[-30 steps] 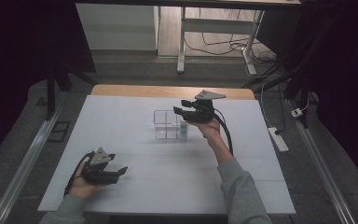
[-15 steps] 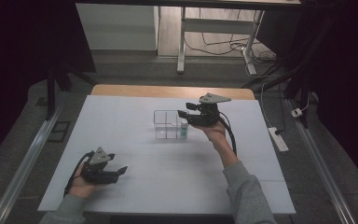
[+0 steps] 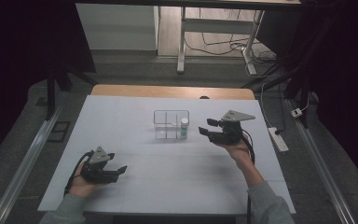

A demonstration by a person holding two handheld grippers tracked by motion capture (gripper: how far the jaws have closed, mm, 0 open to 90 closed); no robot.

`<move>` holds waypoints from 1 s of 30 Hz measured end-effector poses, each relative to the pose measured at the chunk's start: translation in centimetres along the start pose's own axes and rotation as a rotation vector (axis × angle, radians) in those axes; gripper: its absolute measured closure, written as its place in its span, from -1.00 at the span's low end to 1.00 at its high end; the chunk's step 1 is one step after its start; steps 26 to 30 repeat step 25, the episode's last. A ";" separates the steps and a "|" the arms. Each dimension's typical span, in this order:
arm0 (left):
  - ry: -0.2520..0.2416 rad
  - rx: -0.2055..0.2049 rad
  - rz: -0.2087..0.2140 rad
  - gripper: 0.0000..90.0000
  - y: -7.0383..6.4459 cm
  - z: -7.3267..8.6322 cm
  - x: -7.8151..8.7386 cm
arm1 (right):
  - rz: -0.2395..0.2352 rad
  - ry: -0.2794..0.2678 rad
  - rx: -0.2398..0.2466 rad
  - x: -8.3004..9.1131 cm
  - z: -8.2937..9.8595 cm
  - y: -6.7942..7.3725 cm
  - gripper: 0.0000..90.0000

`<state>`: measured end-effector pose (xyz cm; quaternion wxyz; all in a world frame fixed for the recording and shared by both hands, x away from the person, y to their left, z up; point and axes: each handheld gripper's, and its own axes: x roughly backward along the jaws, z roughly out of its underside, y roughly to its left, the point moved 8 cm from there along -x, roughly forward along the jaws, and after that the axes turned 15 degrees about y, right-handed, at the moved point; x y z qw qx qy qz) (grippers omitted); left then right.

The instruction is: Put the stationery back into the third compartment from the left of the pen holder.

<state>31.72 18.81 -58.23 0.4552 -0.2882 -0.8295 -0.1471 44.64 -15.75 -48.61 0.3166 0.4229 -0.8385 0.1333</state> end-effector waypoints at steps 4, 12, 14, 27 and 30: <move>-0.007 0.002 -0.001 -0.40 0.2 0.1 0.2 | 0.023 0.018 -0.023 1.8 2.9 -0.1 -0.06; -0.006 0.004 0.003 -0.40 0.1 0.1 0.2 | 0.059 0.061 -0.044 4.6 7.5 -0.2 -0.10; -0.007 0.006 0.004 -0.41 0.0 0.1 0.1 | 0.062 0.065 -0.038 5.0 8.2 -0.3 -0.11; -0.012 0.011 0.004 -0.41 0.1 0.0 0.2 | 0.064 0.079 -0.029 5.4 9.4 -0.3 -0.16; -0.012 0.011 0.004 -0.41 0.1 0.0 0.2 | 0.064 0.079 -0.029 5.4 9.4 -0.3 -0.16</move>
